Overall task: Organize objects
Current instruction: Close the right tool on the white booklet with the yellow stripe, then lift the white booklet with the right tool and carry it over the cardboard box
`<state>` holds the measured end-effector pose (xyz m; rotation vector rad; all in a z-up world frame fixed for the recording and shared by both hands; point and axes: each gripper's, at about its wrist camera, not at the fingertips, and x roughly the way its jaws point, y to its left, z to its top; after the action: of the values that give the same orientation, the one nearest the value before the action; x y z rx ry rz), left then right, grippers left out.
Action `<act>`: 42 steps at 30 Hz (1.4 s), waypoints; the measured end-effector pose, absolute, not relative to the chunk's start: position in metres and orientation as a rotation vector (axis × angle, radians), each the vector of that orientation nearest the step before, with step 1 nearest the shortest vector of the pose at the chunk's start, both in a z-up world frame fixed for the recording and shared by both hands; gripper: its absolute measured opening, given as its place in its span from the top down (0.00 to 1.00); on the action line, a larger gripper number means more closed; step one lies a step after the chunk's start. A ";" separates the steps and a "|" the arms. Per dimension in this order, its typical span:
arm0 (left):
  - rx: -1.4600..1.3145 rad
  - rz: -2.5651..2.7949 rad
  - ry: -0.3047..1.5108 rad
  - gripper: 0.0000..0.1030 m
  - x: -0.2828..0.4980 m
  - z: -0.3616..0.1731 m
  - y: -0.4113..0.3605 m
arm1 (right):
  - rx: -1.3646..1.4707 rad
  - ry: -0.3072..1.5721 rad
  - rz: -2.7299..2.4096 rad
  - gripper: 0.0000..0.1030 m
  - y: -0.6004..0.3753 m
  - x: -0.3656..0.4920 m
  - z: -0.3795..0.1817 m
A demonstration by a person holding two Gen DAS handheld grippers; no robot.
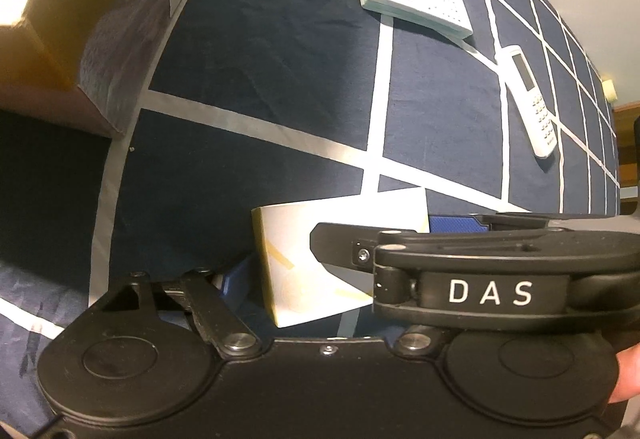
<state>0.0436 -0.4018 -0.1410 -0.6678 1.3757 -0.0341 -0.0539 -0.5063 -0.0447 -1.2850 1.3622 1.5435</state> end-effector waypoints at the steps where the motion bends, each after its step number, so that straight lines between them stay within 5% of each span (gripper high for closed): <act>1: -0.664 -0.035 1.378 0.28 0.044 -0.140 -0.402 | -1.283 1.360 1.544 0.29 -0.507 -0.054 -0.044; 42: -0.335 -0.227 1.251 0.29 0.049 -0.018 -0.328 | -0.878 1.276 1.513 0.31 -0.503 -0.119 0.073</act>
<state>0.0490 -0.3280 -0.0179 -0.3354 1.2506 -0.2266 -0.1185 -0.5033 0.0729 -0.8785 1.2757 1.5133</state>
